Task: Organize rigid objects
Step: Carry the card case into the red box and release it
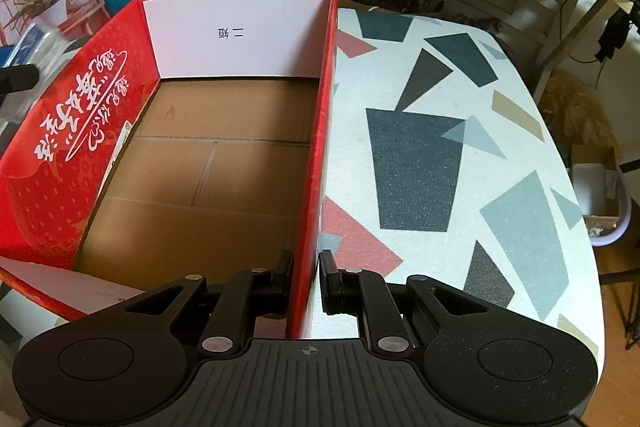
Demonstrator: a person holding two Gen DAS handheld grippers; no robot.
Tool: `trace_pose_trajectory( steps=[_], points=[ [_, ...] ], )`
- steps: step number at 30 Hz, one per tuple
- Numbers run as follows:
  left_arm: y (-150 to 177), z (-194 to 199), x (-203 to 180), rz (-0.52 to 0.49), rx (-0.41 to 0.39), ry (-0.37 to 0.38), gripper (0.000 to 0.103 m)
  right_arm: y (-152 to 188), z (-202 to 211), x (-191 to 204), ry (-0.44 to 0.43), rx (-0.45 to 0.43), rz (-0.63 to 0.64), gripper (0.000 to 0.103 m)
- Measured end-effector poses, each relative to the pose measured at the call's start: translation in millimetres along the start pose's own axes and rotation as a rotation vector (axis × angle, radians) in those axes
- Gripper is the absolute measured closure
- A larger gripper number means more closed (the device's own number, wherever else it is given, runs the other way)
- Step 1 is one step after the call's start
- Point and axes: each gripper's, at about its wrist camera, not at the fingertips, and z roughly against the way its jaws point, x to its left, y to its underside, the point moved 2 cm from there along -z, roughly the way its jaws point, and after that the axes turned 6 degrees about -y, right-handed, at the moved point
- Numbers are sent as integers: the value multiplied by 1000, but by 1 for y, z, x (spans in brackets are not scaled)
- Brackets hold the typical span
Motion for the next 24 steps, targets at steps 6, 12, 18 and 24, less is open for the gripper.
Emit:
trace_pose_trajectory(
  steps=[6,12,18,24],
  points=[
    [-4,-12,-9,-50,25,42,46,-1,0,1,6,5,7,91],
    [-2,-24,-14,-84,71,63,46,0,-1,1,8,8,9,91],
    [-7,-28,-13,-95,115,77,46,-1,0,2,10,14,10,90],
    [-9,-30,-11,-94,142,97,45,-1,0,2,9,18,9,90]
  ],
)
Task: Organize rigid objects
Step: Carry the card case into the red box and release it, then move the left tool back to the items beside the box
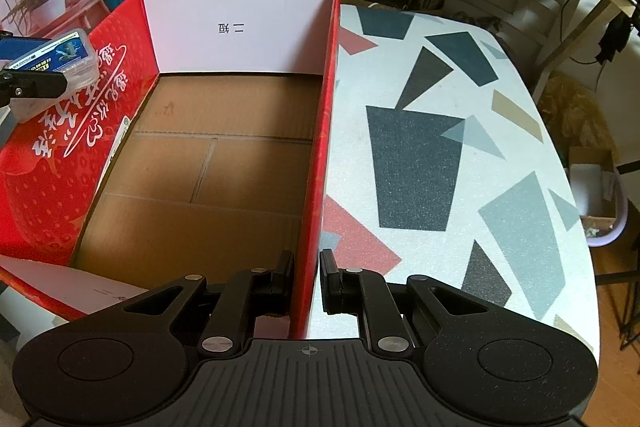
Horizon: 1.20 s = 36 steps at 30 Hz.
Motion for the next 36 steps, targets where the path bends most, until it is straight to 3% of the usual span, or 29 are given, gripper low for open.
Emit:
trace_pose_trajectory(
  steps=[12,23,36],
  points=[
    [3,-3,1,-1,48,14,38,-1,0,0,-5,3,-6,90],
    [4,6,9,17,37,30,28,-3,0,0,-4,13,-5,90],
    [22,23,28,26,19,-62,17,-4,1,1,-3,25,11,91]
  ],
)
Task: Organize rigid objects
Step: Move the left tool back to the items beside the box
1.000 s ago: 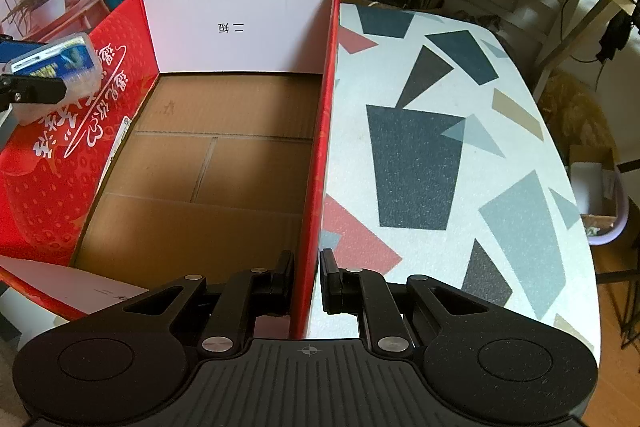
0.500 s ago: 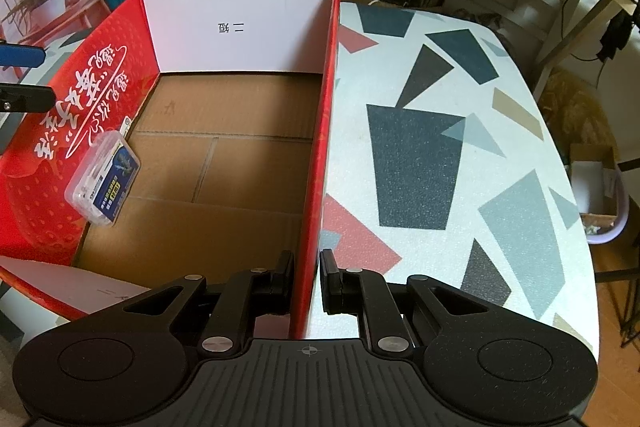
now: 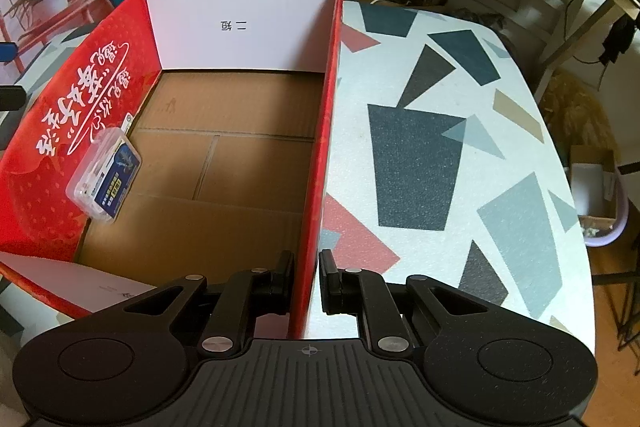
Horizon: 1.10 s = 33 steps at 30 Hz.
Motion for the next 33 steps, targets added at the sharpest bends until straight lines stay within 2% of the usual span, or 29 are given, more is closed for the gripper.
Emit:
trace_pose_trajectory(
  steps=[6,12,33],
  points=[
    [16,3,20,15,17,-53,14,-1,0,2,8,8,15,91],
    [31,0,36,84,40,-70,13,-2,-2,5,29,17,28,91],
    [74,-10,53,192,102,-119,13,-4,-11,6,47,49,21,91]
  ],
)
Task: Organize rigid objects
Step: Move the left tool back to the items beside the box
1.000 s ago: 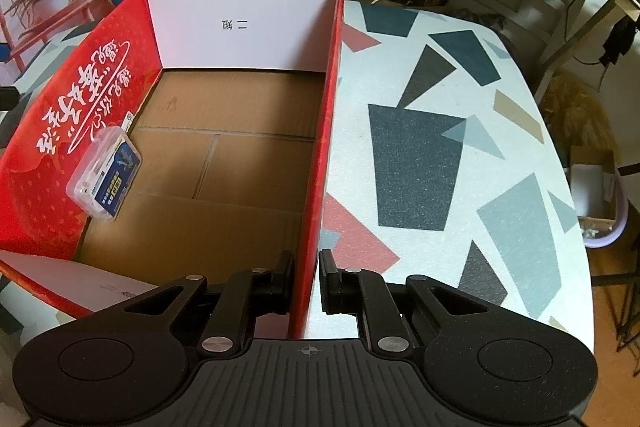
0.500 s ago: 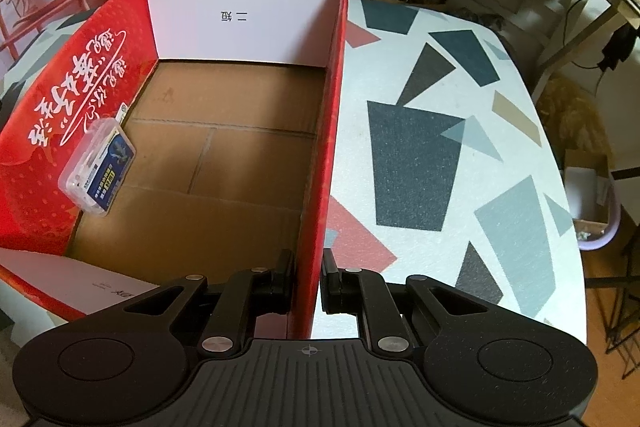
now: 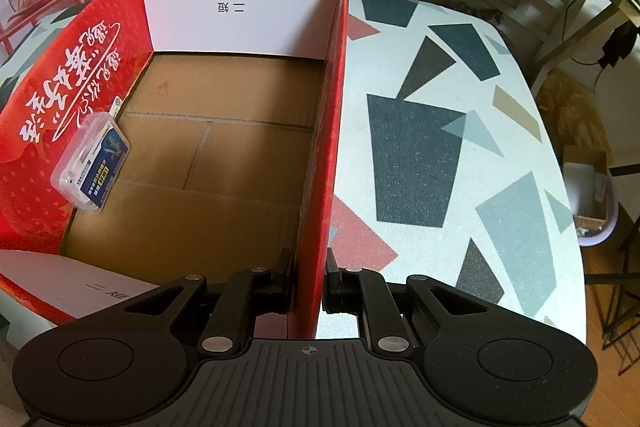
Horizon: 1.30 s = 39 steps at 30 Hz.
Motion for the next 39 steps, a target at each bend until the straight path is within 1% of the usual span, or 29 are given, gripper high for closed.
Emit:
trace_pose_trajectory(
  steps=[11,18,26,34,37,39],
  points=[
    [13,-1,14,46,7,-9,13,0,0,0,-2,-6,0,91],
    [29,-11,15,57,49,-27,13,1,-7,-2,-14,10,-15,90],
    [37,-15,12,88,64,-13,13,1,-12,-6,-34,12,-37,89],
    [43,-14,17,96,71,-9,13,1,-11,-4,-24,12,-27,90],
    [47,-14,19,93,77,-7,16,1,-11,-4,-23,12,-26,90],
    [50,-16,20,99,82,10,26,1,-11,-4,-22,11,-23,90]
  ],
)
